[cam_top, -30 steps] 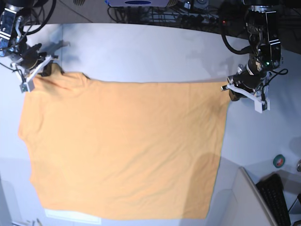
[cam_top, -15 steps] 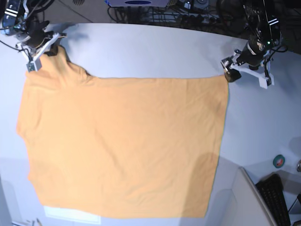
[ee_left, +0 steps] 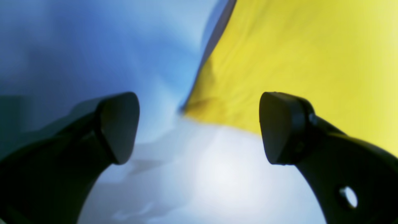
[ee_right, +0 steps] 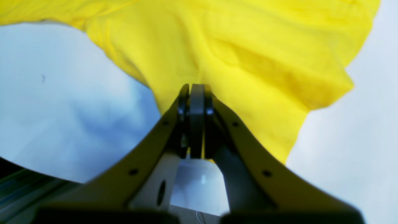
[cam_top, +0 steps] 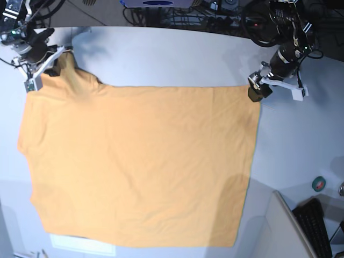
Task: Layout the t-shirt on the table in an organized manner, then fold the t-shirt properly
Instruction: 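Lay the shirt flat and release the shoulder corners from both grippers, then grasp the shirt's shoulder corners again with both grippers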
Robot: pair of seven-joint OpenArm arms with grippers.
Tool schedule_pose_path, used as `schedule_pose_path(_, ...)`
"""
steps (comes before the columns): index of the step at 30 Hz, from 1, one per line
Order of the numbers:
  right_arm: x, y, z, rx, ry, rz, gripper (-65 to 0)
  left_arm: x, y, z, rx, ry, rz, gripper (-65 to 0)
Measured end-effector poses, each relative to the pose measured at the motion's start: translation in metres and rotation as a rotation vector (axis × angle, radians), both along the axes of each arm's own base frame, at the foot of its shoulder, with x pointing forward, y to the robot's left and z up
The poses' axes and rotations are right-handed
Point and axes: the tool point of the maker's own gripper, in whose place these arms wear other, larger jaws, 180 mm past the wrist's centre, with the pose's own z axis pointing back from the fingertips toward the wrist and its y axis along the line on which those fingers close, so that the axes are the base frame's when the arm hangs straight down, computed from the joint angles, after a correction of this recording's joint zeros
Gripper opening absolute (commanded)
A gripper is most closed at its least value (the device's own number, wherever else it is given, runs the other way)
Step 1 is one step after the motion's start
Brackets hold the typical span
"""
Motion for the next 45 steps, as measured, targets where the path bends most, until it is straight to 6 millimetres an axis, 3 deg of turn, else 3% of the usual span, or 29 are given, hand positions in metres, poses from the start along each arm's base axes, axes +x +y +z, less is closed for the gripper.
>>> schedule_pose_path(4,0.001,-0.003,0.004,-0.007,-0.009,-0.011,-65.0,0.01,-0.001,-0.002,-0.089,-0.047,0.037,-7.2)
schedule_pose_path(8,0.005,-0.039,0.015,-0.023,-0.061,-0.187,-65.0,0.018,-0.002,-0.001,-0.092,-0.057,0.038,-7.2)
schedule_pose_path(11,0.022,-0.073,0.029,-0.027,-0.141,-0.323,-65.0,0.021,-0.013,-0.002,-0.09,-0.057,-0.005,-7.4)
schedule_pose_path(14,0.037,-0.08,0.027,0.057,-0.189,-0.351,-65.0,0.025,-0.023,-0.003,-0.098,-0.06,-0.031,-10.5)
schedule_pose_path(17,0.024,-0.098,0.01,0.113,-0.109,-0.435,-40.2,0.024,-0.029,-0.006,-0.109,-0.046,-0.039,-27.3)
schedule_pose_path(19,0.013,-0.116,0.006,0.139,-0.093,-0.498,-30.3,0.02,-0.029,-0.01,-0.114,-0.014,-0.038,-41.5)
schedule_pose_path(23,-0.006,-0.129,-0.01,0.183,-0.061,-0.575,-33.6,0.015,-0.033,-0.018,-0.13,0.017,-0.039,-65.0)
schedule_pose_path(26,-0.018,-0.118,-0.031,0.231,0.014,-0.579,-34.7,0.015,-0.034,-0.02,-0.141,0.018,-0.032,-65.0)
schedule_pose_path(29,-0.026,-0.119,-0.034,0.221,0.031,-0.567,-35.0,0.015,-0.034,-0.02,-0.139,0.017,-0.037,-65.0)
schedule_pose_path(33,-0.026,-0.103,-0.038,0.224,0.04,-0.498,-35.6,0.015,-0.031,-0.018,-0.129,0.021,-0.05,-65.0)
schedule_pose_path(35,-0.026,-0.091,-0.04,0.235,0.045,-0.468,-41.0,0.015,-0.03,-0.018,-0.128,0.022,-0.051,-65.0)
schedule_pose_path(41,-0.036,-0.067,-0.043,0.253,0.07,-0.445,-65.0,0.014,-0.027,-0.018,-0.119,0.025,-0.055,-65.0)
schedule_pose_path(45,-0.041,-0.054,-0.045,0.247,0.091,-0.389,-65.0,0.013,-0.026,-0.018,-0.117,0.026,-0.052,-65.0)
